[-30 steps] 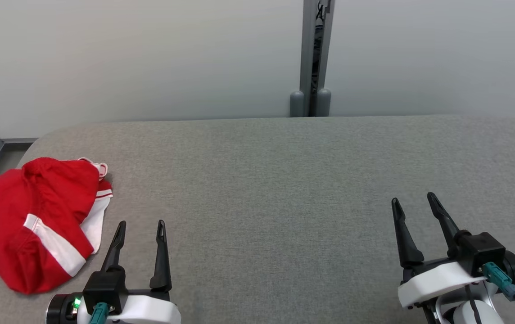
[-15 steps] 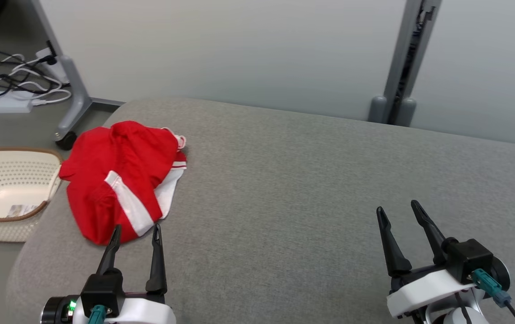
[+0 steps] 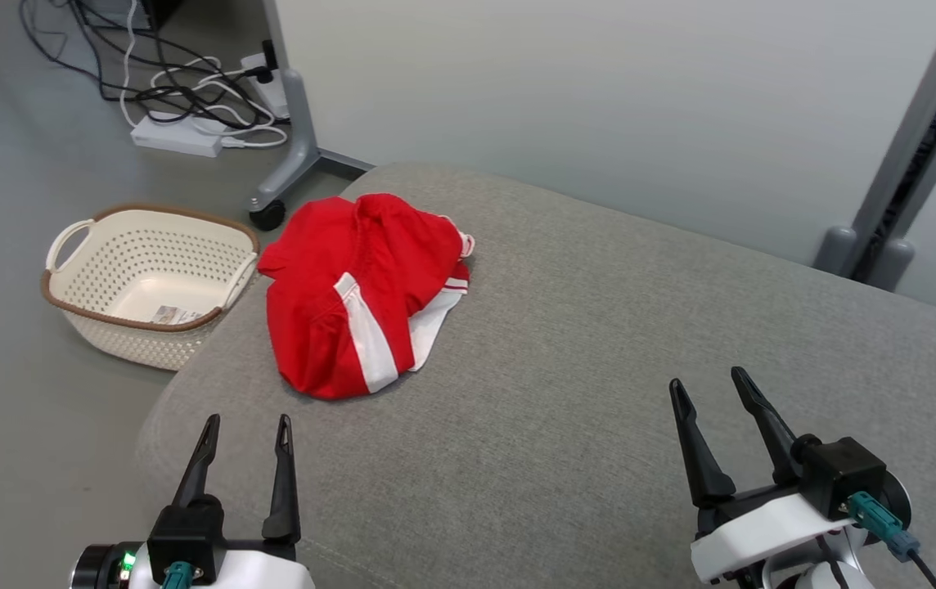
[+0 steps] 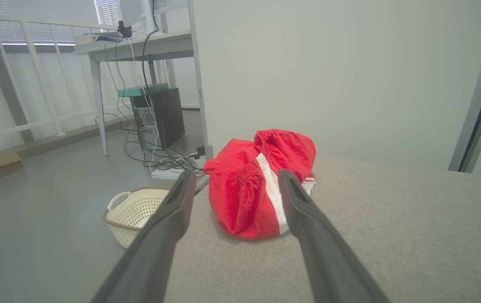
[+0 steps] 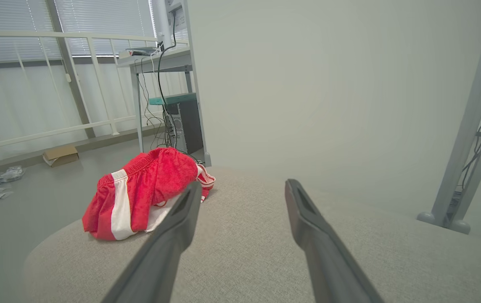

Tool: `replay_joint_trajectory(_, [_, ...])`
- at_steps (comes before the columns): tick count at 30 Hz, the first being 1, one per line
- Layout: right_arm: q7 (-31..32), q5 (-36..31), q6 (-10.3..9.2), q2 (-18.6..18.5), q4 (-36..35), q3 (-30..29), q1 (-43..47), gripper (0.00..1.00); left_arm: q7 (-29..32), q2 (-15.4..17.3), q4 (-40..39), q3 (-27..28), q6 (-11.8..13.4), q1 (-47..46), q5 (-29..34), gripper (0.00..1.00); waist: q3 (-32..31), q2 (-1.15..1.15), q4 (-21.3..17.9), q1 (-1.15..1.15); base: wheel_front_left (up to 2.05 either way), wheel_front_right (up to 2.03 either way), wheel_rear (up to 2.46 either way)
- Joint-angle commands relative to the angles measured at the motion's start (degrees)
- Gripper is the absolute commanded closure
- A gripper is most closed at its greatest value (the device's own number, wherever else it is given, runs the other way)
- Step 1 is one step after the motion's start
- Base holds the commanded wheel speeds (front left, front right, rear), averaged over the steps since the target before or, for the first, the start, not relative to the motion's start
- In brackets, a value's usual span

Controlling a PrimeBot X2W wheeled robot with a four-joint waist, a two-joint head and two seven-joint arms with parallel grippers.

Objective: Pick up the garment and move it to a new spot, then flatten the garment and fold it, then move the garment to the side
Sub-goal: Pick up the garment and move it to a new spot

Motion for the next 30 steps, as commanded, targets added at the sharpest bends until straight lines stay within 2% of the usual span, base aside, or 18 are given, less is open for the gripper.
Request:
replay_joint_trajectory(1, [-0.3,0.4,0.13,-0.4,-0.1,0.1,0.4,0.00,-0.1,0.2,-0.1,0.3,-0.2,0.3,0.6,0.00,-0.4,0.00,1.7,0.00,0.00,0.00,0.00])
replay_joint_trajectory(19, [-0.2,0.7,0.12,-0.4,0.6,0.8,-0.7,0.00,-0.1,0.2,0.5,1.4,0.3,0.4,2.0,0.00,-0.3,0.00,2.6,0.00,0.00,0.00,0.00])
replay_joint_trajectory(25, [-0.2,0.3,0.12,-0.4,0.4,0.2,-0.2,0.00,-0.1,0.2,1.7,1.8,-0.8,-0.2,0.7,0.00,-0.1,0.00,2.6,0.00,0.00,0.00,0.00])
replay_joint_trajectory(30, [-0.2,-0.9,0.12,-0.4,-0.3,0.5,-1.1,0.00,-0.1,0.2,1.0,3.4,-2.1,-1.5,-0.1,0.00,2.1,0.00,1.1,0.00,0.00,0.00,0.00])
